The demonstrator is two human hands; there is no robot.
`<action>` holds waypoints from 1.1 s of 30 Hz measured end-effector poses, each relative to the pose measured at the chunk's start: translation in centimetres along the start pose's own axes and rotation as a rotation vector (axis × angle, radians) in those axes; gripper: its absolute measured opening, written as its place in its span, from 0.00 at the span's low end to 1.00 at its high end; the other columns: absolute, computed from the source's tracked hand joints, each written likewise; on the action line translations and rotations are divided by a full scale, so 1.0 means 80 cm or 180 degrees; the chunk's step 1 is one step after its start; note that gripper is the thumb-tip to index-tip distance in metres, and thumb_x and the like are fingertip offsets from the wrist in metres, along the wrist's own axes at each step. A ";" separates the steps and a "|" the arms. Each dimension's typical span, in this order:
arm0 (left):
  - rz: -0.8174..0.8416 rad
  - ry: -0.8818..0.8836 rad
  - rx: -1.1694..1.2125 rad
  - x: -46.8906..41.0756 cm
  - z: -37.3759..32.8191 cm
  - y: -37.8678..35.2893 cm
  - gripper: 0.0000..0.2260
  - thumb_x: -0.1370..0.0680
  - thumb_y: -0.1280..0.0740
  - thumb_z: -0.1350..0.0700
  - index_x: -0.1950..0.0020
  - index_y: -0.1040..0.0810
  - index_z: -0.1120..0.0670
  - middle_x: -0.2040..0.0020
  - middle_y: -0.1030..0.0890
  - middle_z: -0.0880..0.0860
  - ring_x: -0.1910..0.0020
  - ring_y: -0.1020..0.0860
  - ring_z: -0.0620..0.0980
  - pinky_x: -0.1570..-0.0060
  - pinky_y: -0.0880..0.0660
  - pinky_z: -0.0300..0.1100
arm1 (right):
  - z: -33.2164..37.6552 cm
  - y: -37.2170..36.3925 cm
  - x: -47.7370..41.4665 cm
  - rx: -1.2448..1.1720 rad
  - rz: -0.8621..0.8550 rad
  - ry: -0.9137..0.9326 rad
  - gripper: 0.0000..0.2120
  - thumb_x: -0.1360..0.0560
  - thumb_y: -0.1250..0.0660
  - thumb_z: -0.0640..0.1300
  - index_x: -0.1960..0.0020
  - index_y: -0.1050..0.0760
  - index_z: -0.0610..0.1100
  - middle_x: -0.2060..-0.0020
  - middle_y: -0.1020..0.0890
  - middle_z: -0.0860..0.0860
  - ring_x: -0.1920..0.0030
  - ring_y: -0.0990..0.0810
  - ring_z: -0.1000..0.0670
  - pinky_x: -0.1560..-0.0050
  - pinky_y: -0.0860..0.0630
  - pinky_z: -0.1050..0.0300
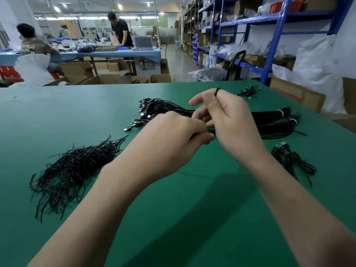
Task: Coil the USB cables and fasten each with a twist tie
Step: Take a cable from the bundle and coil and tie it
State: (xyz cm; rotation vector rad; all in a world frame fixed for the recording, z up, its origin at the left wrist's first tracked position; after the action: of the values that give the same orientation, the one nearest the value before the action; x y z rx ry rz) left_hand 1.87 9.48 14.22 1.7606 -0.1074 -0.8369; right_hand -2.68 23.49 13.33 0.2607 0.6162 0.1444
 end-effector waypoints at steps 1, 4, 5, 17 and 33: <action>-0.0148 -0.0048 0.0012 0.001 0.003 0.009 0.12 0.18 0.35 0.46 0.57 0.17 0.49 0.69 0.22 0.47 0.70 0.27 0.47 0.64 0.29 0.47 | 0.001 -0.001 0.001 0.0255 0.0166 0.0050 0.16 0.14 0.44 0.46 0.52 0.21 0.40 0.69 0.17 0.48 0.71 0.19 0.52 0.70 0.25 0.63; -0.0598 0.0013 0.0143 0.005 0.017 0.034 0.13 0.21 0.30 0.44 0.62 0.18 0.49 0.74 0.26 0.47 0.74 0.31 0.46 0.70 0.38 0.36 | -0.001 -0.005 0.003 0.0524 0.0736 -0.0048 0.21 0.14 0.44 0.50 0.62 0.28 0.42 0.76 0.23 0.50 0.77 0.29 0.53 0.73 0.33 0.61; -0.0661 0.0059 0.0203 0.006 0.020 0.039 0.14 0.22 0.30 0.43 0.63 0.18 0.49 0.74 0.26 0.49 0.74 0.31 0.48 0.71 0.40 0.35 | -0.002 -0.005 0.004 0.0408 0.0948 -0.0123 0.23 0.14 0.45 0.53 0.64 0.29 0.43 0.78 0.26 0.51 0.77 0.34 0.53 0.72 0.36 0.60; -0.1251 0.0260 0.2083 0.005 0.033 0.016 0.20 0.21 0.34 0.46 0.64 0.25 0.61 0.68 0.32 0.65 0.69 0.35 0.59 0.69 0.39 0.50 | 0.018 0.000 0.015 -0.2636 0.2856 -0.0994 0.21 0.21 0.48 0.52 0.55 0.22 0.40 0.72 0.41 0.52 0.72 0.43 0.53 0.71 0.49 0.58; -0.0208 0.0220 0.1209 -0.005 -0.001 -0.050 0.08 0.16 0.38 0.57 0.50 0.19 0.55 0.68 0.27 0.45 0.69 0.32 0.44 0.65 0.34 0.44 | 0.013 0.023 -0.006 -0.1162 0.0029 -0.0419 0.18 0.13 0.49 0.45 0.51 0.25 0.40 0.68 0.21 0.48 0.67 0.20 0.49 0.66 0.22 0.58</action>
State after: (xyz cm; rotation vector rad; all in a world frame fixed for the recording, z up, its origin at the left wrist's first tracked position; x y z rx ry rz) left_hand 0.30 11.19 10.97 2.1571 -0.1726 -0.8410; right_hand -2.55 24.92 14.93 -0.0799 0.4476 0.2430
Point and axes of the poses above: each hand's wrist, its own x-axis away from the middle knuckle, its own y-axis out of the back of the hand, z = x × y, the point moved 2 cm from there along -x, towards the middle knuckle
